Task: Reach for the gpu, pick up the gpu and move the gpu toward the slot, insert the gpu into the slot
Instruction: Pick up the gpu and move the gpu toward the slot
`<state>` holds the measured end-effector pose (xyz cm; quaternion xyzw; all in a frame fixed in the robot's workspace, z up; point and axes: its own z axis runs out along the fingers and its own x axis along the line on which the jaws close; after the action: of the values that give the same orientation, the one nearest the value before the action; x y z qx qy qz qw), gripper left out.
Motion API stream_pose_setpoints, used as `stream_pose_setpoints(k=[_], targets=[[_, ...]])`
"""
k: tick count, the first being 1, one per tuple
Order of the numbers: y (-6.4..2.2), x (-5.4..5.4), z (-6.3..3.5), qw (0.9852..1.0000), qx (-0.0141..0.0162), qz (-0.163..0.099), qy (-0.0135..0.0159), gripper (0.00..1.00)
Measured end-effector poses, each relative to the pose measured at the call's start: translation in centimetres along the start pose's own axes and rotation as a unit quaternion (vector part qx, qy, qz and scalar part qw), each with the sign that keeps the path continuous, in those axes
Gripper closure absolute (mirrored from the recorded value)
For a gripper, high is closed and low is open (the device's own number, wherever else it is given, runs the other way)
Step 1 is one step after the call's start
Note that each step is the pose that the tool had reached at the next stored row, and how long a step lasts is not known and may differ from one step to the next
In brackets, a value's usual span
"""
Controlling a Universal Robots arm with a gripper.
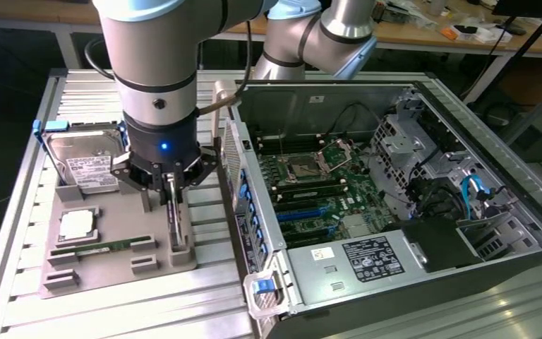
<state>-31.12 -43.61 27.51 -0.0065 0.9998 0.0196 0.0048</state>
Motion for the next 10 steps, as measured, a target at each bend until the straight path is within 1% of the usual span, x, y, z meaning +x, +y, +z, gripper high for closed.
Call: stream_pose_setpoints(k=[3,10], targets=[[0.02,-0.01,-0.25,1.0000,-0.0003,0.000,-0.0001,0.73],[0.29,-0.01,-0.44,1.0000,-0.0003,0.000,-0.0012,0.73]])
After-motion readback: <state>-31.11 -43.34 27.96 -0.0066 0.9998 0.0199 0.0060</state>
